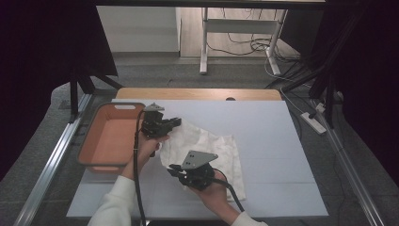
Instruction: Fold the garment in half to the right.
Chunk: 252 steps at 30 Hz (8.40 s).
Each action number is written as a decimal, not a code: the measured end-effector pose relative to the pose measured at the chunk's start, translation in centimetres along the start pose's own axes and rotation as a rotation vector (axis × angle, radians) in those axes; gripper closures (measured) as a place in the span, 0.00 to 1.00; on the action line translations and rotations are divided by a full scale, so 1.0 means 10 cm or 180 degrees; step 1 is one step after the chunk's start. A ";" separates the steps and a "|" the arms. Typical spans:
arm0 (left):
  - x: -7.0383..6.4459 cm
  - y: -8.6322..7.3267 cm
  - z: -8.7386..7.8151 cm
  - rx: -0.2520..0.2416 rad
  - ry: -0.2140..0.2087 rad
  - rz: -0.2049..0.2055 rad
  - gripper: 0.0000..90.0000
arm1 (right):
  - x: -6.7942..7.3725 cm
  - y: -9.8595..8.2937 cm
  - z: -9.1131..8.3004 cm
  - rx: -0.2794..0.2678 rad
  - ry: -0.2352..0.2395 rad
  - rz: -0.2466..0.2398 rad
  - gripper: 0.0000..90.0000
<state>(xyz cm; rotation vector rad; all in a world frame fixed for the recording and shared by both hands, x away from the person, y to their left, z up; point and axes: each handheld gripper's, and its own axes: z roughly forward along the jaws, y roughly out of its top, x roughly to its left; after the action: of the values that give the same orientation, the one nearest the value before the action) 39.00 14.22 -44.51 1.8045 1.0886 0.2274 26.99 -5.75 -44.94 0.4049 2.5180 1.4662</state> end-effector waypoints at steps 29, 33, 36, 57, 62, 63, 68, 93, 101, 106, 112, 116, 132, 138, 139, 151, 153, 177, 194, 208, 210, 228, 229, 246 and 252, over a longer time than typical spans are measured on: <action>0.06 -0.07 0.12 0.0145 0.0053 -0.0094 0.95 | -0.08 -0.26 -0.18 0.0208 -0.0159 0.0134 0.91; 0.06 -0.07 0.12 0.0138 0.0048 -0.0108 0.94 | -0.09 -0.30 -0.22 0.0236 -0.0194 0.0155 0.91; 0.05 -0.07 0.13 0.0127 0.0049 -0.0113 0.95 | -0.09 -0.35 -0.29 0.0262 -0.0235 0.0180 0.91; -0.08 -0.04 0.31 0.0136 -0.0015 -0.0054 0.94 | -0.16 -0.48 -0.53 0.0262 -0.0399 0.0316 0.91; -0.13 -0.04 0.35 0.0136 -0.0040 -0.0033 0.94 | -0.19 -0.53 -0.59 0.0271 -0.0433 0.0351 0.91; -0.13 -0.04 0.36 0.0143 -0.0043 -0.0023 0.94 | -0.19 -0.55 -0.60 0.0282 -0.0444 0.0360 0.91; -0.16 -0.03 0.38 0.0128 -0.0044 -0.0008 0.94 | -0.23 -0.62 -0.66 0.0309 -0.0473 0.0417 0.91; -0.35 0.01 0.65 0.0213 -0.0123 0.0121 0.94 | -0.32 -0.77 -0.90 0.0293 -0.0603 0.0567 0.91; -0.38 0.02 0.71 0.0240 -0.0137 0.0155 0.94 | -0.33 -0.79 -0.94 0.0285 -0.0629 0.0587 0.91; -0.40 0.03 0.75 0.0246 -0.0145 0.0166 0.94 | -0.34 -0.81 -0.96 0.0290 -0.0643 0.0599 0.91; -0.44 0.04 0.81 0.0276 -0.0165 0.0207 0.94 | -0.33 -0.84 -0.96 0.0307 -0.0649 0.0608 0.91; -0.46 0.04 0.85 0.0289 -0.0186 0.0218 0.94 | -0.33 -0.85 -0.97 0.0317 -0.0659 0.0611 0.91; -0.57 0.06 1.09 0.0420 -0.0269 0.0332 0.93 | -0.33 -0.94 -1.05 0.0346 -0.0749 0.0706 0.91; -0.66 0.06 1.19 0.0469 -0.0316 0.0403 0.93 | -0.32 -0.98 -1.10 0.0367 -0.0790 0.0741 0.91; -0.67 0.06 1.20 0.0479 -0.0315 0.0411 0.93 | -0.31 -0.99 -1.10 0.0370 -0.0796 0.0748 0.91; -0.74 0.05 1.30 0.0505 -0.0349 0.0447 0.92 | -0.33 -1.07 -1.15 0.0440 -0.0809 0.0813 0.91; -0.74 0.05 1.32 0.0512 -0.0348 0.0455 0.91 | -0.34 -1.08 -1.16 0.0449 -0.0816 0.0821 0.91; -0.74 0.18 1.03 0.0225 -0.0295 0.0513 0.45 | -0.33 -1.15 -1.38 0.0375 -0.1051 0.0946 0.47; -0.64 -0.01 0.67 0.0274 -0.0068 0.0502 0.42 | -0.40 -1.00 -1.11 0.0459 -0.0616 0.0610 0.46; -0.65 -0.08 0.65 0.0361 -0.0001 0.0546 0.41 | -0.30 -1.01 -0.87 0.0766 -0.0348 0.0450 0.47; -0.66 -0.08 0.65 0.0361 0.0000 0.0553 0.41 | -0.29 -1.03 -0.84 0.0855 -0.0346 0.0429 0.49; -0.66 -0.08 0.68 0.0378 0.0001 0.0551 0.41 | -0.17 -0.91 -0.84 0.0777 -0.0174 0.0413 0.96; -0.66 -0.08 0.68 0.0377 0.0002 0.0549 0.41 | -0.15 -0.90 -0.83 0.0765 -0.0177 0.0377 0.96; -0.68 -0.08 0.71 0.0342 -0.0118 0.0655 0.56 | -0.39 -0.94 -1.08 0.0422 -0.0582 0.0621 0.60; -0.69 -0.09 0.82 0.0442 -0.0257 0.0756 0.93 | -0.45 -0.99 -1.10 0.0467 -0.0557 0.0654 0.93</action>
<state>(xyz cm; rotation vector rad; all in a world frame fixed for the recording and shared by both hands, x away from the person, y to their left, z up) 39.15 3.83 -47.31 2.0509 0.8504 0.2226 26.57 -20.95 -48.08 0.8012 2.5104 1.2508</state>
